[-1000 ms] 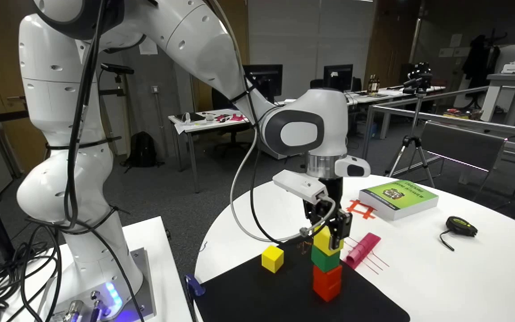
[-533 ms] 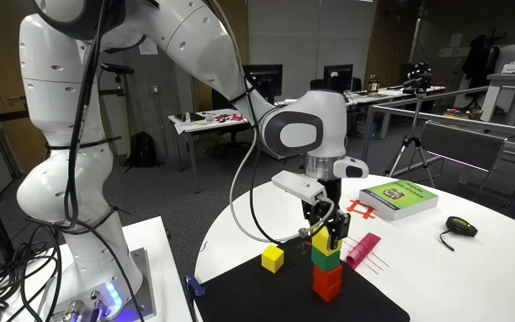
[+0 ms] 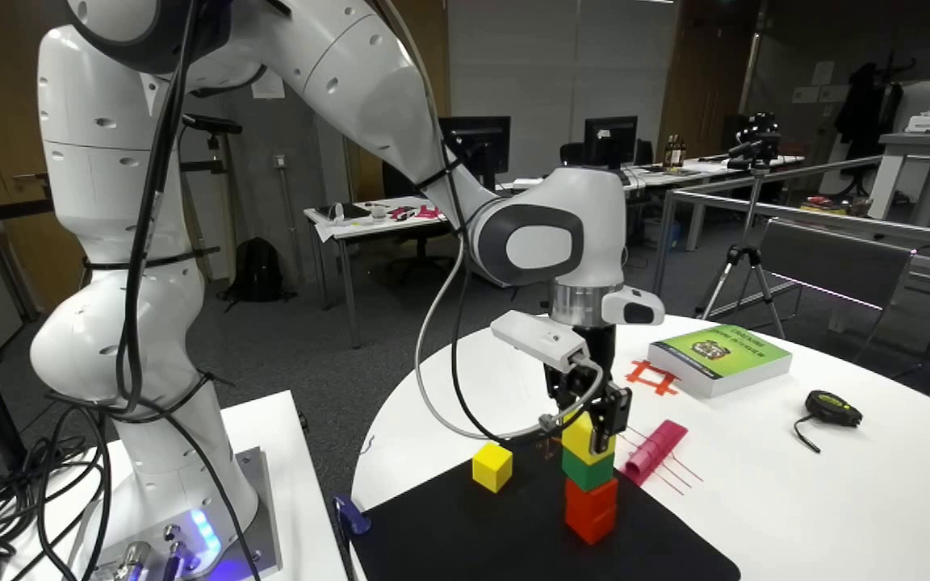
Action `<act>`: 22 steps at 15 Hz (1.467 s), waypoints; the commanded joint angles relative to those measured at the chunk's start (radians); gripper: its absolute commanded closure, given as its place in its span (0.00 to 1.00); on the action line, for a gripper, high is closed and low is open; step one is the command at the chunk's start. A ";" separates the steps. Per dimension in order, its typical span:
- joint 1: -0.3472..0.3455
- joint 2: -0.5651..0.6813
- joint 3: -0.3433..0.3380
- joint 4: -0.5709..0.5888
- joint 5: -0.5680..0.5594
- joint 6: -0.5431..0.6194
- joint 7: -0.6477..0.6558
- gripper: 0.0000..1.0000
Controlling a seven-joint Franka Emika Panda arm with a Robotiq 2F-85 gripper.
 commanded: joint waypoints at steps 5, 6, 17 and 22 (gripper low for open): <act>-0.011 0.003 0.006 0.008 -0.015 0.030 0.000 0.67; -0.011 0.003 0.006 0.009 -0.015 0.032 0.000 0.67; -0.009 0.006 0.005 0.006 -0.030 0.045 0.005 0.67; -0.007 0.012 0.006 0.007 -0.035 0.046 0.009 0.67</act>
